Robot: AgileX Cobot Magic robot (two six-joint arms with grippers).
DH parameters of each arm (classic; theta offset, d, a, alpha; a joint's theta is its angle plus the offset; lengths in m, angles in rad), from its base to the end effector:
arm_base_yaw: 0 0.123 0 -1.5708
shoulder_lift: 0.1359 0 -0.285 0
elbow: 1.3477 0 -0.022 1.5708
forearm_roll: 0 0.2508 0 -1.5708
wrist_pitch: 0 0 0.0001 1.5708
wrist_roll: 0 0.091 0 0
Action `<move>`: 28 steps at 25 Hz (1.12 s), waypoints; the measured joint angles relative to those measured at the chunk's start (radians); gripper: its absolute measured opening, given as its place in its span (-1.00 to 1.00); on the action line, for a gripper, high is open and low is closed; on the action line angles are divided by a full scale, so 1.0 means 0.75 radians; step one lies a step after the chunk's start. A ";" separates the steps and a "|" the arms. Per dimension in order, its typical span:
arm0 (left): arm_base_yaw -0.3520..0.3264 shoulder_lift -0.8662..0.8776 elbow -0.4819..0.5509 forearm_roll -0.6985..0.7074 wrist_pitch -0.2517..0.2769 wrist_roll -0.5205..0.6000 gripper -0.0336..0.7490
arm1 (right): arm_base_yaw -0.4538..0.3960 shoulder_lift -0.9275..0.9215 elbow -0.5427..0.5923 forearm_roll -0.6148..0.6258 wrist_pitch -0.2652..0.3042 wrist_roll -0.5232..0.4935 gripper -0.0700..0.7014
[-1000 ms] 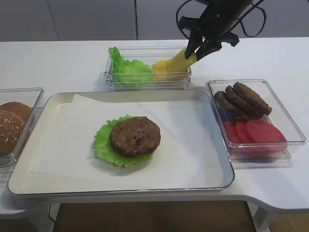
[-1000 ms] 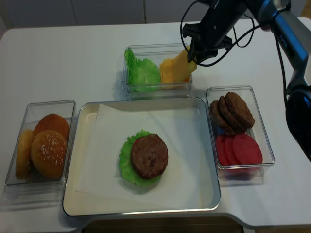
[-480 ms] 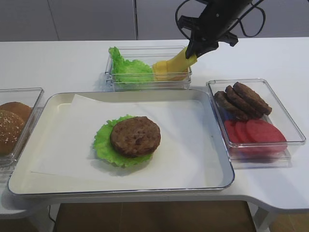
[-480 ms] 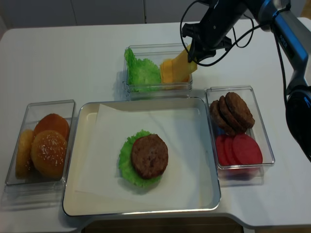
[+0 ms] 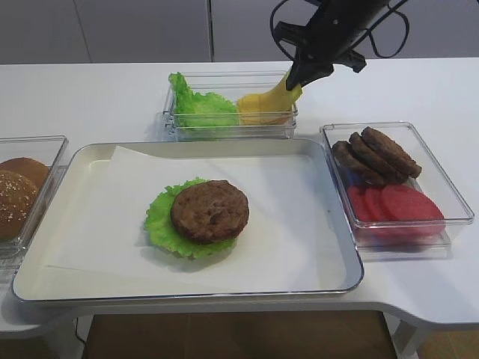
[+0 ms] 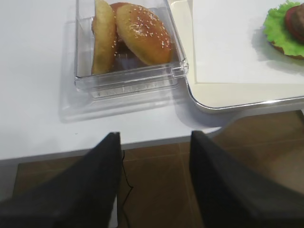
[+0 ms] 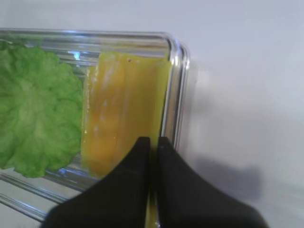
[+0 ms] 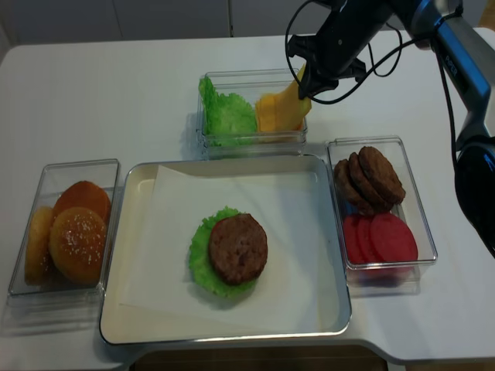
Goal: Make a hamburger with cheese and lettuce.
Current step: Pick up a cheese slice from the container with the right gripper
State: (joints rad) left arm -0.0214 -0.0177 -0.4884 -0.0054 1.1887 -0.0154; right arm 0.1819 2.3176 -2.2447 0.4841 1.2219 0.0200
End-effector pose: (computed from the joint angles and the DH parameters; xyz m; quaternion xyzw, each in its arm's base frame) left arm -0.0121 -0.0002 0.2640 0.0029 0.8834 -0.0113 0.4685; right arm 0.4872 0.1301 0.2543 -0.0374 0.9550 0.2528 0.1506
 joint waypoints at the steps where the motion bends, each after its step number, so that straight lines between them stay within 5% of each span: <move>1: 0.000 0.000 0.000 0.000 0.000 0.000 -0.01 | 0.000 0.000 0.000 0.003 0.000 0.000 -0.71; 28: 0.000 0.000 0.000 0.000 0.000 0.000 -0.01 | 0.000 0.002 -0.101 0.035 0.026 0.005 -0.71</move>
State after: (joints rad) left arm -0.0214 -0.0177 -0.4884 -0.0054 1.1887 -0.0154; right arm 0.1819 2.3192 -2.3201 0.5101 1.2414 0.0239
